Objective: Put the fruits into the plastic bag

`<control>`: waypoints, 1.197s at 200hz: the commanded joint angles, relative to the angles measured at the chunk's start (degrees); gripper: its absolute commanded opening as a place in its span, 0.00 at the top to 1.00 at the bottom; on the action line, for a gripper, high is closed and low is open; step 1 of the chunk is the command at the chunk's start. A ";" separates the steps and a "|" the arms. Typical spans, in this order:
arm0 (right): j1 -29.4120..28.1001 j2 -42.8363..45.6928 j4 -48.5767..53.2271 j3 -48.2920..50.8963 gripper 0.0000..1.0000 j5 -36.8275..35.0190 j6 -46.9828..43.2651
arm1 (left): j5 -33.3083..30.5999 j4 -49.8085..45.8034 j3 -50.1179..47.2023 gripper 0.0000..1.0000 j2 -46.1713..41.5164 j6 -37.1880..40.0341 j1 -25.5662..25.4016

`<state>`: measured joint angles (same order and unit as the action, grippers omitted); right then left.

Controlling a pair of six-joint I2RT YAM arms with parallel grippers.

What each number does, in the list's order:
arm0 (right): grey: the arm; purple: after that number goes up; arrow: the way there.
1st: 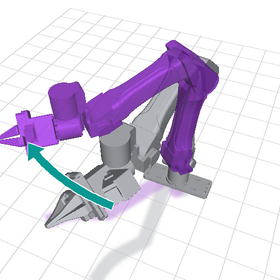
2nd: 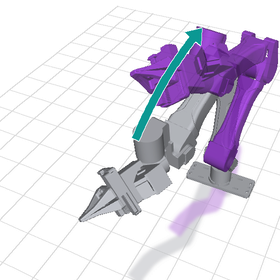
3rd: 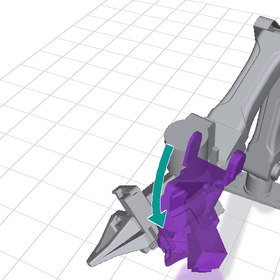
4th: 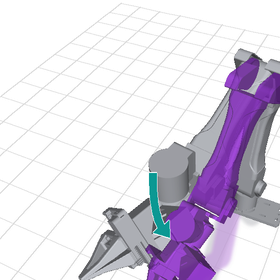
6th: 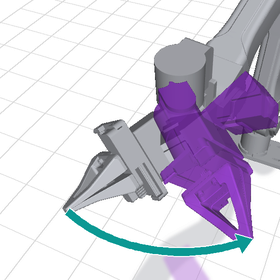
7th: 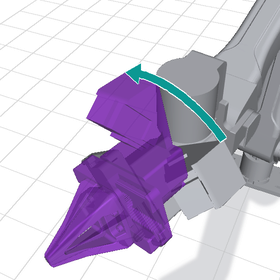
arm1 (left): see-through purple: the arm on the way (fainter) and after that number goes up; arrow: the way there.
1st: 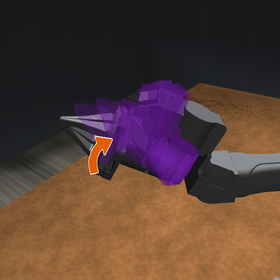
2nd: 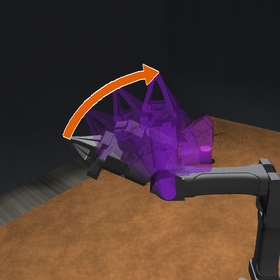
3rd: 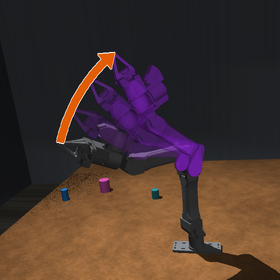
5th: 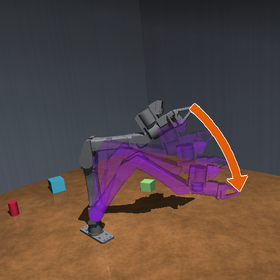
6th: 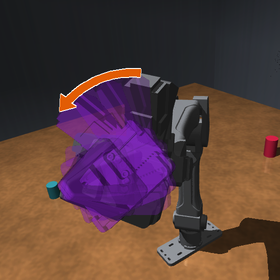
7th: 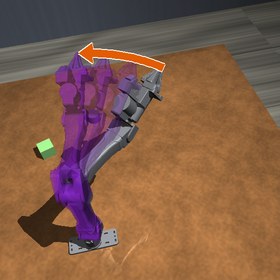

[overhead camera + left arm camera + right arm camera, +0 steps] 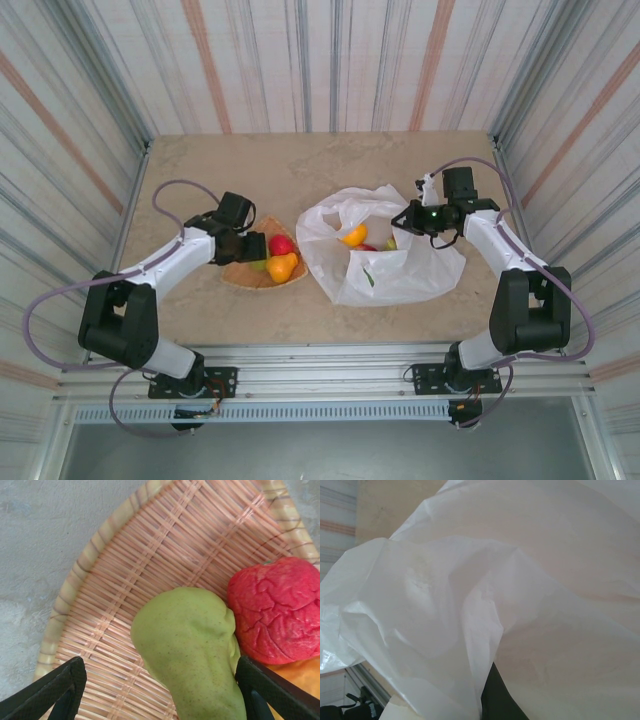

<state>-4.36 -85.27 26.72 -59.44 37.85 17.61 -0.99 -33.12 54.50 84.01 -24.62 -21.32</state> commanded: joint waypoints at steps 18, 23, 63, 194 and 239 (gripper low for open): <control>0.19 -1.47 -0.79 0.05 1.00 1.38 0.50 | 1.67 1.23 -0.62 0.18 0.27 0.45 0.41; 0.18 -1.52 -0.75 0.09 1.00 1.40 0.50 | 2.13 1.65 -0.67 0.18 0.44 0.45 0.40; 0.21 -1.43 -0.74 0.44 1.00 1.44 0.41 | 3.58 2.70 -0.07 0.17 2.96 0.43 0.23; 0.14 -2.03 -1.01 0.84 1.00 1.62 0.43 | 2.81 6.09 0.25 0.20 10.28 0.02 0.10; 0.11 -2.11 -1.09 0.91 1.00 1.62 0.41 | 2.05 6.33 -0.01 0.27 10.33 0.01 0.06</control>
<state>-4.36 -86.91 25.61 -59.31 38.72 17.61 1.89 -25.28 54.48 93.45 -24.77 -21.06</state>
